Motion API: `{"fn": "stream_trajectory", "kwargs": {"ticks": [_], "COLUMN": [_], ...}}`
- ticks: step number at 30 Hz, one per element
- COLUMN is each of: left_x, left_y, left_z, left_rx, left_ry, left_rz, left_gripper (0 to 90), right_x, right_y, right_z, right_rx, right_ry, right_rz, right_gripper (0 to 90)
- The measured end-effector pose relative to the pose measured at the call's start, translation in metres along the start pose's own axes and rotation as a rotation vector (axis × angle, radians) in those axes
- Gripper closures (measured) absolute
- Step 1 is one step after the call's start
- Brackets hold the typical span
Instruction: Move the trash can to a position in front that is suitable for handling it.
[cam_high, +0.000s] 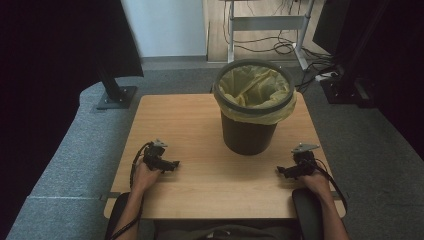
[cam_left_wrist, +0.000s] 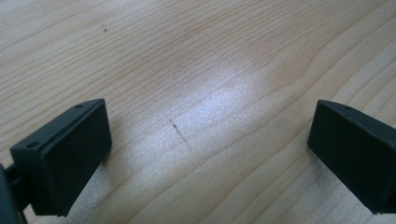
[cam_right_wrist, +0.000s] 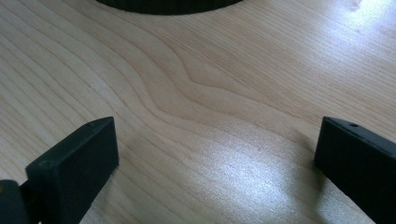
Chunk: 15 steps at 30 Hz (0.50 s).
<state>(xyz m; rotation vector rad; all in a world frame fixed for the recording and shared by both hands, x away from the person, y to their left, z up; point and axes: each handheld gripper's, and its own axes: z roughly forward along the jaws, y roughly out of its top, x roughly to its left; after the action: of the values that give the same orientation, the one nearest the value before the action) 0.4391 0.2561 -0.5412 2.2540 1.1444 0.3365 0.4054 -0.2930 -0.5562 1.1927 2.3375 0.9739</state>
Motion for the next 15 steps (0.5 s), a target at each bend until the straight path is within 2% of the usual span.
{"fn": "stream_trajectory", "kwargs": {"ticks": [2,5,12,15], "left_x": [0.0,0.0,0.001,0.001], "left_y": [0.002,0.006,0.016,0.02], "left_z": [0.001,0.0,-0.006,-0.007], "left_rx": [0.003,-0.001,-0.06,-0.081], "left_ry": [-0.004,-0.008,-0.028,-0.041], "left_rz": [-0.001,0.007,-0.003,-0.003], "left_gripper": [0.0,0.0,0.0,0.0], "right_x": [-0.001,-0.003,-0.009,-0.011], "right_y": [0.002,0.007,0.028,0.038], "right_z": [-0.001,-0.004,-0.011,-0.012], "right_rx": [0.001,-0.025,-0.092,-0.102], "right_ry": [0.0,0.002,0.013,0.012], "right_rz": [0.008,0.035,0.074,0.104], "right_gripper": [0.0,0.0,0.0,0.0]}}
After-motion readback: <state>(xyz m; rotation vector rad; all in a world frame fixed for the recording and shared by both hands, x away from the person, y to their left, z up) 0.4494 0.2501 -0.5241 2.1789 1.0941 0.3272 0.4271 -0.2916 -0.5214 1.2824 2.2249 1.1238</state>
